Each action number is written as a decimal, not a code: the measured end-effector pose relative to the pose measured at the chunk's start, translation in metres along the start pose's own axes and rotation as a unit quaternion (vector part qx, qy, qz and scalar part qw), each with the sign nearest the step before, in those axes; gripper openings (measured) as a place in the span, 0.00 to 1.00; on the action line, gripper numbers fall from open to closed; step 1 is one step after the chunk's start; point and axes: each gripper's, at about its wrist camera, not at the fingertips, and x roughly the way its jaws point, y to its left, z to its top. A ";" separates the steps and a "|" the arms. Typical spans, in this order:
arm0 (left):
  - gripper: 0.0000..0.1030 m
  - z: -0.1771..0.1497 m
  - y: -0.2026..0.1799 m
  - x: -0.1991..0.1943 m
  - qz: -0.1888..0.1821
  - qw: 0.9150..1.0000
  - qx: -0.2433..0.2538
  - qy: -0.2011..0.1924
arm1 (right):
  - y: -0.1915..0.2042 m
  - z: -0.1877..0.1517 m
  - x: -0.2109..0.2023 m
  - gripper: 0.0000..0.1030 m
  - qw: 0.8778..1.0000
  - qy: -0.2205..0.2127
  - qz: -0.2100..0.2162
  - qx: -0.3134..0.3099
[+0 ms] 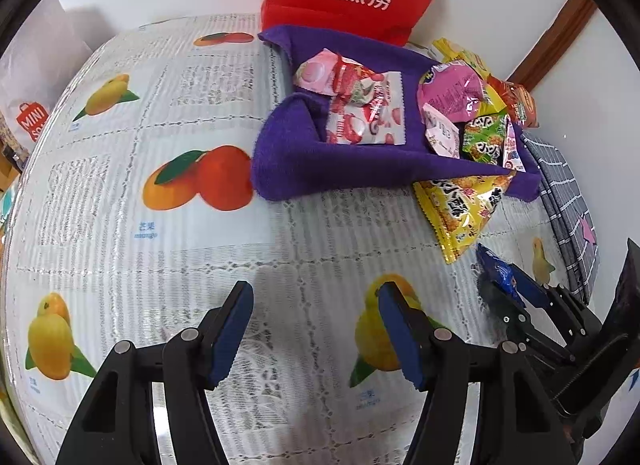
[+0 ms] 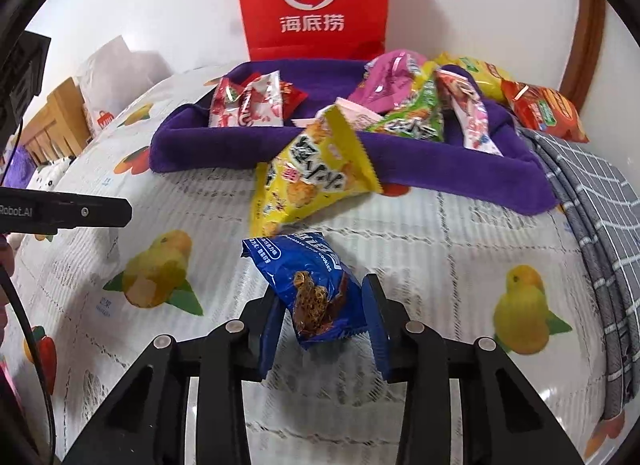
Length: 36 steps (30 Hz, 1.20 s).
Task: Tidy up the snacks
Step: 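Reach right tool down and grasp the blue wrapped snack on the bed, then grasp the yellow chip bag with left tool while right tool lifts blue snack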
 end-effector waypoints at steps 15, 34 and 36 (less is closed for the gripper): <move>0.61 0.012 -0.069 0.022 -0.029 0.999 0.041 -0.002 | -0.065 -0.020 -0.032 0.27 0.998 -0.020 -0.033 0.054; 0.61 0.032 -0.114 0.058 -0.009 0.998 0.059 -0.031 | -0.111 -0.030 -0.022 0.28 0.992 -0.024 -0.032 0.117; 0.61 0.035 -0.121 0.061 -0.005 0.997 0.063 -0.035 | -0.111 -0.030 -0.021 0.29 0.992 -0.023 -0.031 0.118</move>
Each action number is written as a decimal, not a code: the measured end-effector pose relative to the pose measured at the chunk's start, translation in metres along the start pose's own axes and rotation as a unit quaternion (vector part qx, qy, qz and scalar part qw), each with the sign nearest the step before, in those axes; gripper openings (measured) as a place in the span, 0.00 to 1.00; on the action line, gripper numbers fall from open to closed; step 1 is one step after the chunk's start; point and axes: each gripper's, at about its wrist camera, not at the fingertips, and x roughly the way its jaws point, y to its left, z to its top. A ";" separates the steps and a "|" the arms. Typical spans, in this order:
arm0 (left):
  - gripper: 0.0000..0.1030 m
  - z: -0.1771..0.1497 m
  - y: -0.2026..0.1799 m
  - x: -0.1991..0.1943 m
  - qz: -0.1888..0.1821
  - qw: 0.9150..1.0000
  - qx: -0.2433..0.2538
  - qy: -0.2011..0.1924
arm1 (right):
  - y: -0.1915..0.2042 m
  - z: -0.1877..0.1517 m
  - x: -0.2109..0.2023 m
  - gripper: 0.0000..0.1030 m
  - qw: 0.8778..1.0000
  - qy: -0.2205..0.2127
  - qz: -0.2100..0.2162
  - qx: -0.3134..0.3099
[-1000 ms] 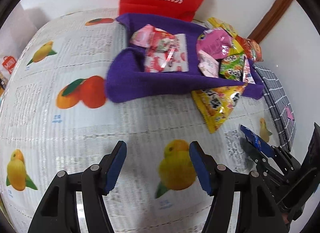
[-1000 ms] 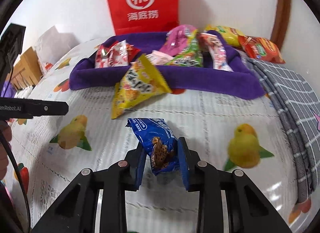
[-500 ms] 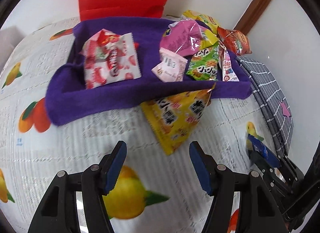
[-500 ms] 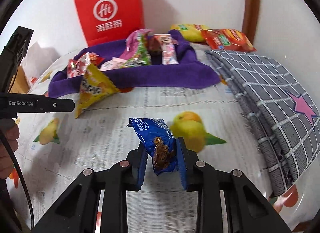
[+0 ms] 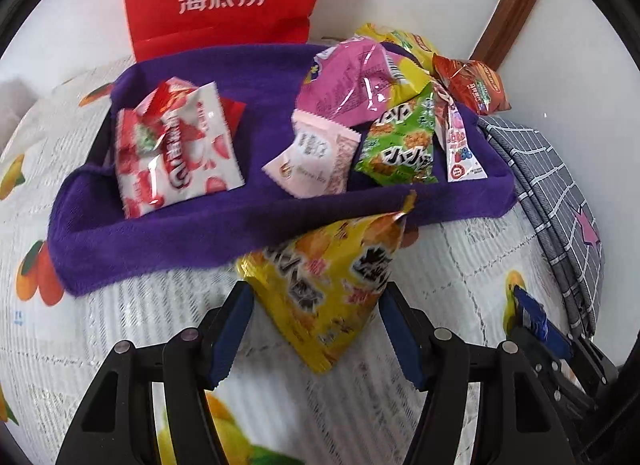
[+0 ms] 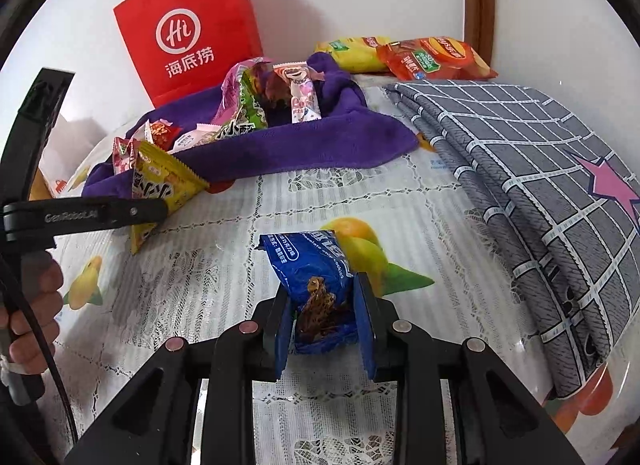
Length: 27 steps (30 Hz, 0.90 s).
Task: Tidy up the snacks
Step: 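Grasp the yellow chip bag with left tool while right tool lifts blue snack, then carry yellow chip bag with left tool and blue snack with right tool over towel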
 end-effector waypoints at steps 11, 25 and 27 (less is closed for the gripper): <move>0.40 -0.002 -0.010 -0.006 -0.018 1.000 0.005 -0.020 | -0.001 0.000 0.001 0.29 1.000 0.003 0.009 0.003; 0.40 -0.021 0.005 -0.063 -0.027 0.999 -0.009 -0.044 | 0.003 0.000 0.002 0.29 1.000 0.004 -0.004 -0.009; 0.40 -0.024 0.006 -0.073 -0.028 0.998 -0.010 -0.050 | 0.002 0.000 0.001 0.29 1.000 0.003 -0.002 -0.009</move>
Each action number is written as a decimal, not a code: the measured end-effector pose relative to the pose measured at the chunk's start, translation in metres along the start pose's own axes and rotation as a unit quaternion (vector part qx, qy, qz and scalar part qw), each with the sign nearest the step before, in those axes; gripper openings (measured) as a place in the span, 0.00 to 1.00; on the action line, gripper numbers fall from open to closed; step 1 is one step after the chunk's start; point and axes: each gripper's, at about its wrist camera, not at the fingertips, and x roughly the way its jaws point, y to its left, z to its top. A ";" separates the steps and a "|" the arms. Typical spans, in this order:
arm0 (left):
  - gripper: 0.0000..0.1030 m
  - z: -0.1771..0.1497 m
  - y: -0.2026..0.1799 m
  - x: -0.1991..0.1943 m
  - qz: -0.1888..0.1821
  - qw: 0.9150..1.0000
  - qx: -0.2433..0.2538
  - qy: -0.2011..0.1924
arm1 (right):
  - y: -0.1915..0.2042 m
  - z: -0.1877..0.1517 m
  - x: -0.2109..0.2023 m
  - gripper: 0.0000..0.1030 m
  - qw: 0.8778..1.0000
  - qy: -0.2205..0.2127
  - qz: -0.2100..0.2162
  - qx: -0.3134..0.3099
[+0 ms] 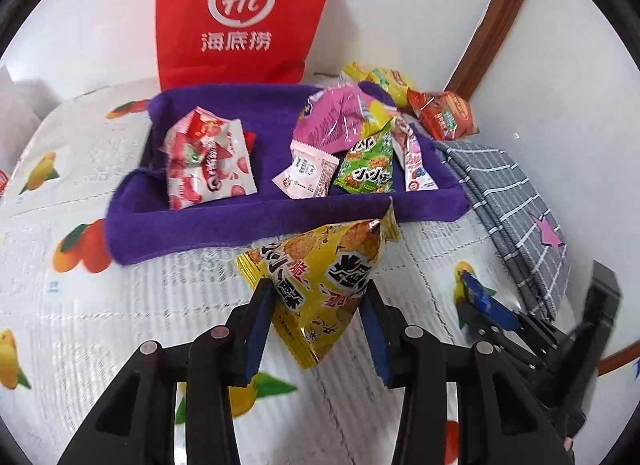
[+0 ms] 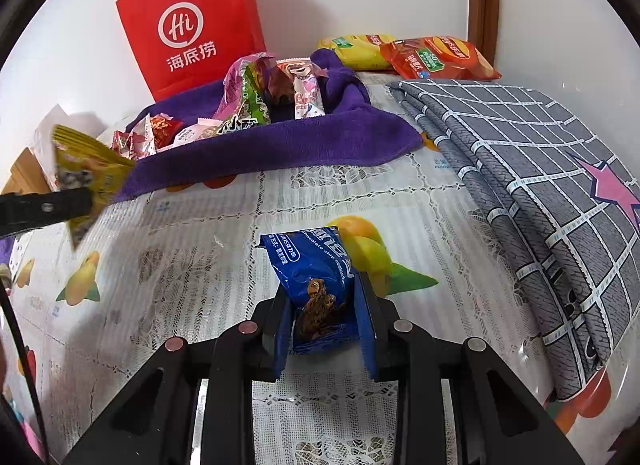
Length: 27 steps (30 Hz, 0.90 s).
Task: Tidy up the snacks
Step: 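Carry yellow chip bag with left tool and blue snack with right tool over towel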
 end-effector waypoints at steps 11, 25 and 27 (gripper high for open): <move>0.40 -0.016 0.001 -0.041 -0.007 1.000 0.002 -0.017 | 0.011 -0.001 -0.019 0.26 1.000 -0.007 0.013 0.005; 0.40 -0.017 0.012 -0.078 -0.007 0.999 0.000 -0.038 | 0.049 0.025 -0.072 0.26 0.999 -0.040 0.033 -0.010; 0.40 -0.016 0.015 -0.081 -0.007 0.999 -0.001 -0.040 | 0.051 0.028 -0.076 0.26 0.998 -0.043 0.036 -0.009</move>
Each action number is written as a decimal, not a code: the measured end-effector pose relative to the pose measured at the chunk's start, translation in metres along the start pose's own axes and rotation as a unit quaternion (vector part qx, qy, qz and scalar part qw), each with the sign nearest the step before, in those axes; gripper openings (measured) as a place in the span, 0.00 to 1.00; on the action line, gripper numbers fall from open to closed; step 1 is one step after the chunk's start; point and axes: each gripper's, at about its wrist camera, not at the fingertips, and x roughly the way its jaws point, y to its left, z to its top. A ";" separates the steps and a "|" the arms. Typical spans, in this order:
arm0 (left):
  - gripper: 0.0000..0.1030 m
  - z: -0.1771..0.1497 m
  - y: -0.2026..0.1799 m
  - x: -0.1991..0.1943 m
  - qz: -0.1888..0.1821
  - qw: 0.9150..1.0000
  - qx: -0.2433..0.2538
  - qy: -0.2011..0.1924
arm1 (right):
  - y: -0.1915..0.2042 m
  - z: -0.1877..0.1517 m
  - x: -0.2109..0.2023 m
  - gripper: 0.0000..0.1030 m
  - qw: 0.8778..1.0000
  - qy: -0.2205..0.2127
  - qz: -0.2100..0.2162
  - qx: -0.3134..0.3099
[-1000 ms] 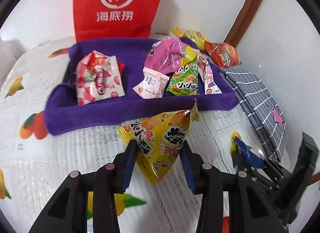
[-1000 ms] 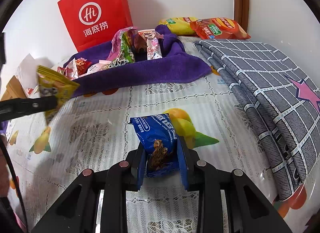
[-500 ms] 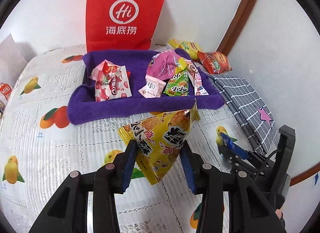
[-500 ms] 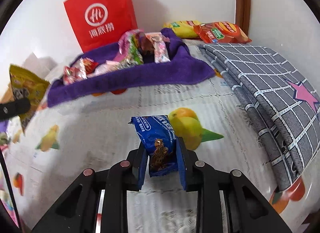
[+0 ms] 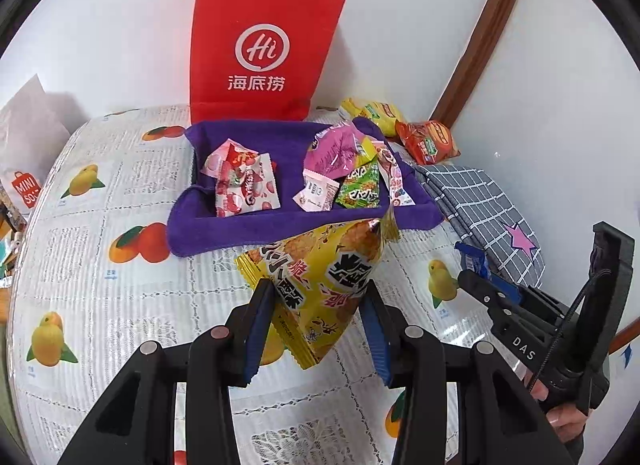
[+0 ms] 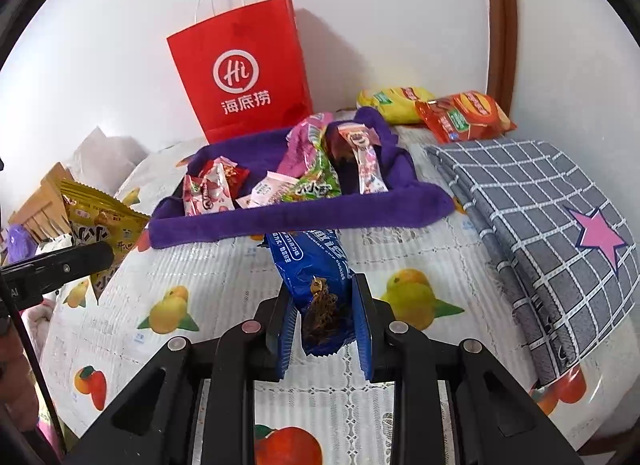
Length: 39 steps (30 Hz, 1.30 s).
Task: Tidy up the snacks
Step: 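Carry yellow chip bag with left tool and blue snack with right tool over towel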
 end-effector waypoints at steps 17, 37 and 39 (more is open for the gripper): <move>0.40 0.035 0.008 -0.017 0.001 1.000 0.004 -0.025 | 0.022 0.053 -0.021 0.26 0.999 -0.032 0.019 -0.019; 0.40 0.087 0.013 0.007 0.006 0.999 0.002 -0.034 | 0.001 0.090 0.023 0.26 1.000 -0.001 0.012 0.009; 0.40 0.092 0.015 0.012 0.008 0.999 0.002 -0.034 | 0.000 0.093 0.029 0.26 1.000 0.002 0.013 0.007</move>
